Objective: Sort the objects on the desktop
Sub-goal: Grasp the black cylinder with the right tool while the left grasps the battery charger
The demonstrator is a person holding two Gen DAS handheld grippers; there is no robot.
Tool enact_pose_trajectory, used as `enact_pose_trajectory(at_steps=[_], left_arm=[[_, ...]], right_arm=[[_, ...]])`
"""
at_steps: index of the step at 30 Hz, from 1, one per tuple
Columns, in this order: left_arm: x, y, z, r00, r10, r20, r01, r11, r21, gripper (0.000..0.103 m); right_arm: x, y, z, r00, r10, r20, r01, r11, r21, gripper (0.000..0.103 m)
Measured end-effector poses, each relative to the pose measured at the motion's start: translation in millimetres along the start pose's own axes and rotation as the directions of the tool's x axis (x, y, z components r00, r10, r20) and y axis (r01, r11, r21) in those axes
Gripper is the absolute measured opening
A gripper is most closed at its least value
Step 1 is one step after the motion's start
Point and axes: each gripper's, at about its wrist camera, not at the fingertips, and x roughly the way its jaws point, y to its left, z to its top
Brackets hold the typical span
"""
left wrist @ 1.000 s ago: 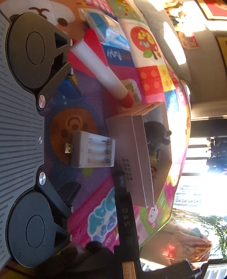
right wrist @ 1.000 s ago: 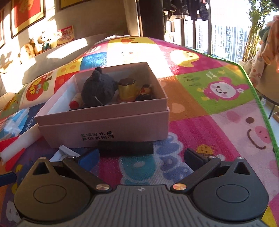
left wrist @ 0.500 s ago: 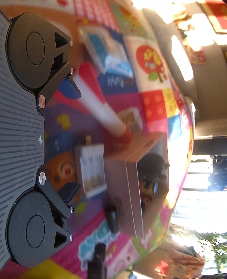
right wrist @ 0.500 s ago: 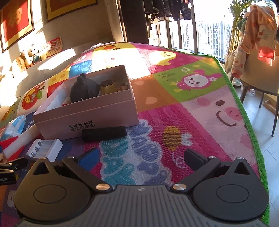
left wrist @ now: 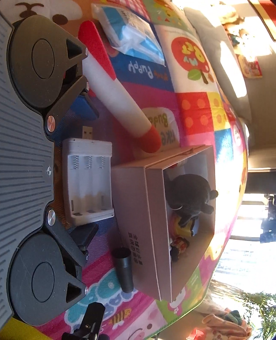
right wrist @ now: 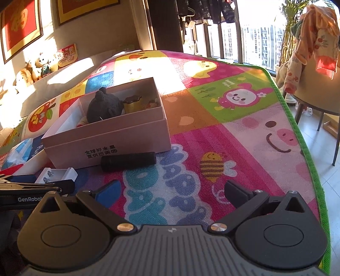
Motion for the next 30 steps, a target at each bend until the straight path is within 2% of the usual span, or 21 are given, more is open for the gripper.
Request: enact_pose_trajectory(at_steps=[5, 6, 8, 15, 17, 19, 24, 28, 30], left_arm=[[-1.1, -2.8, -1.4, 1.0, -0.029, 0.003, 0.028, 0.999, 0.032, 0.103], [-2.9, -3.6, -3.0, 0.999, -0.032, 0.004, 0.032, 0.999, 0.038, 0.098], [-8.4, -3.6, -7.3, 0.999, -0.047, 0.005, 0.047, 0.998, 0.043, 0.096], [-51.4, 7.2, -41.9, 0.999, -0.055, -0.003, 0.055, 0.995, 0.079, 0.096], [-65.4, 14.1, -53.7, 0.999, -0.046, -0.013, 0.046, 0.997, 0.063, 0.096], [-74.9, 20.8, -63.7, 0.999, -0.03, -0.021, 0.031, 0.999, 0.039, 0.101], [-84.1, 30.4, -73.6, 1.0, -0.026, 0.0, 0.025, 1.0, -0.011, 0.103], [-83.4, 29.5, -73.9, 1.0, -0.021, 0.004, 0.021, 1.0, -0.016, 0.103], [-83.5, 29.6, -74.5, 1.0, -0.021, 0.005, 0.021, 1.0, -0.016, 0.103]], right_arm=[[6.0, -3.0, 0.9, 0.999, 0.021, -0.034, -0.02, 1.0, 0.017, 0.103], [6.2, -2.3, 0.8, 0.999, 0.021, -0.034, -0.02, 1.0, 0.015, 0.103], [7.6, -0.2, 0.8, 0.999, 0.022, -0.044, -0.022, 1.0, 0.002, 0.103], [10.2, 4.2, 0.9, 0.997, 0.011, -0.083, -0.015, 0.998, -0.057, 0.103], [9.2, 8.6, -1.3, 0.995, -0.004, -0.103, -0.007, 0.994, -0.106, 0.103], [7.9, 16.0, -5.2, 0.992, -0.031, -0.119, 0.01, 0.985, -0.173, 0.103], [3.0, 20.8, -6.8, 0.991, -0.047, -0.126, 0.023, 0.982, -0.186, 0.103], [8.8, 27.4, -1.0, 0.988, -0.033, -0.151, 0.002, 0.98, -0.199, 0.103], [12.2, 33.0, 1.5, 0.986, 0.004, -0.165, -0.04, 0.975, -0.22, 0.103]])
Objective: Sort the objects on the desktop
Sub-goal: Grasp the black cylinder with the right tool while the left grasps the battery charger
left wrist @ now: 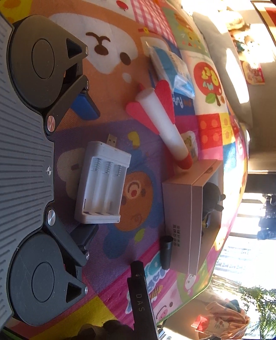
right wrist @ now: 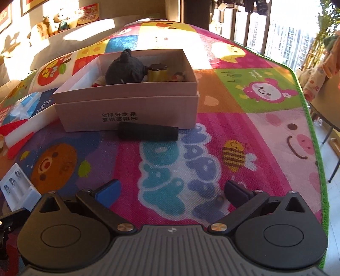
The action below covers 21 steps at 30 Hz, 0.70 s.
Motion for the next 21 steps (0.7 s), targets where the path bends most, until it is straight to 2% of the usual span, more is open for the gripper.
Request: enact_pose_trajectory(at_steps=[2, 6, 15, 17, 21], left_arm=[[0.1, -0.7, -0.5, 1.0, 0.003, -0.001, -0.003, 1.0, 0.003, 0.103], [0.3, -2.6, -1.1, 1.0, 0.009, -0.003, -0.009, 1.0, 0.01, 0.103], [-0.6, -3.0, -1.9, 1.0, 0.007, -0.001, -0.007, 1.0, 0.01, 0.103], [-0.6, -3.0, -1.8, 1.0, 0.007, -0.001, -0.007, 1.0, 0.009, 0.103], [-0.9, -2.5, -2.0, 1.0, 0.007, -0.001, -0.007, 1.0, 0.009, 0.103]], right_arm=[[4.4, 7.1, 4.2, 1.0, 0.022, 0.005, -0.022, 0.999, -0.033, 0.103], [18.5, 19.3, 18.3, 0.999, 0.012, 0.033, -0.01, 0.999, -0.045, 0.103], [45.6, 24.5, 44.3, 0.998, 0.024, 0.053, -0.025, 1.0, 0.008, 0.103], [45.9, 25.5, 44.3, 0.998, 0.023, 0.055, -0.023, 1.0, -0.002, 0.099], [36.9, 29.0, 39.4, 0.996, 0.042, 0.077, -0.038, 0.998, -0.046, 0.08]])
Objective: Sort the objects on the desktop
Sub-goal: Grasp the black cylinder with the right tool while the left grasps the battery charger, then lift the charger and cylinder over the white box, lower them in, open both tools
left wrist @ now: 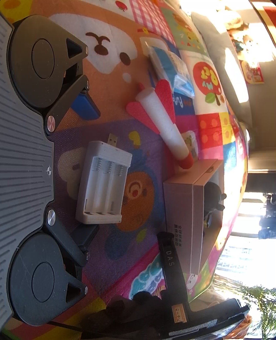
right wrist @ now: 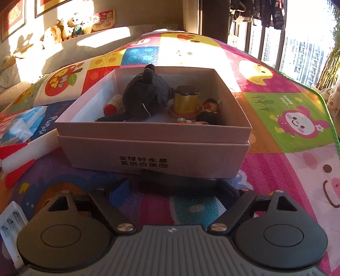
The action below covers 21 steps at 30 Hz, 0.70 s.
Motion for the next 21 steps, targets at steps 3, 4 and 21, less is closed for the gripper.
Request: enact_pose_trajectory(at_steps=[3, 4, 21], left_arm=[[0.1, -0.1, -0.1, 1.0, -0.001, -0.001, 0.001, 1.0, 0.0, 0.103], [0.4, -0.2, 0.1, 1.0, 0.0, -0.003, 0.0, 1.0, 0.002, 0.103], [-4.6, -12.0, 20.5, 0.998, -0.026, 0.054, 0.019, 0.991, 0.132, 0.103]], right_arm=[[-11.4, -1.5, -7.1, 1.0, 0.011, 0.004, -0.011, 1.0, -0.011, 0.075], [-16.2, -2.7, -10.5, 1.0, 0.02, 0.003, -0.02, 1.0, -0.011, 0.075], [-76.9, -34.4, -68.6, 0.999, -0.024, 0.027, 0.024, 1.0, 0.02, 0.075]])
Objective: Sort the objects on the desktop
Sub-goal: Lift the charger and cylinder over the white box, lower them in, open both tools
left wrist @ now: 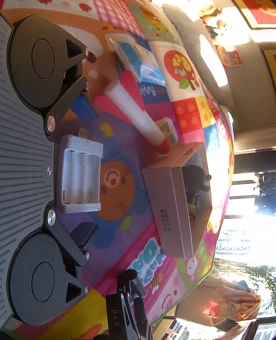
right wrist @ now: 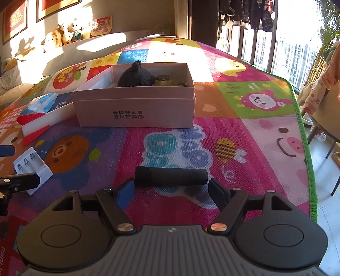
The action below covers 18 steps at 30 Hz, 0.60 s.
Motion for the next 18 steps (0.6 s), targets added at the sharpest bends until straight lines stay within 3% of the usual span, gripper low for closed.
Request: enact_pose_trajectory(at_steps=[3, 6, 9, 18], left_arm=[[7.5, 3.6, 3.1, 1.0, -0.006, -0.031, 0.006, 1.0, -0.008, 0.103], [17.7, 6.1, 1.6, 0.997, 0.01, -0.079, -0.011, 1.0, -0.019, 0.103], [23.7, 9.7, 0.2, 0.994, -0.02, -0.112, 0.014, 0.998, -0.056, 0.103], [25.1, 3.6, -1.7, 0.995, -0.035, -0.09, 0.029, 0.997, -0.065, 0.103]], right_arm=[[0.5, -2.3, 0.1, 1.0, -0.001, -0.002, 0.001, 1.0, 0.01, 0.082], [1.1, -2.3, -0.2, 1.0, -0.002, -0.006, 0.002, 1.0, 0.015, 0.084], [-0.1, -2.0, -0.6, 1.0, -0.01, 0.002, 0.01, 1.0, 0.016, 0.086], [1.6, -0.6, 0.1, 1.0, -0.006, -0.008, 0.006, 1.0, 0.008, 0.087]])
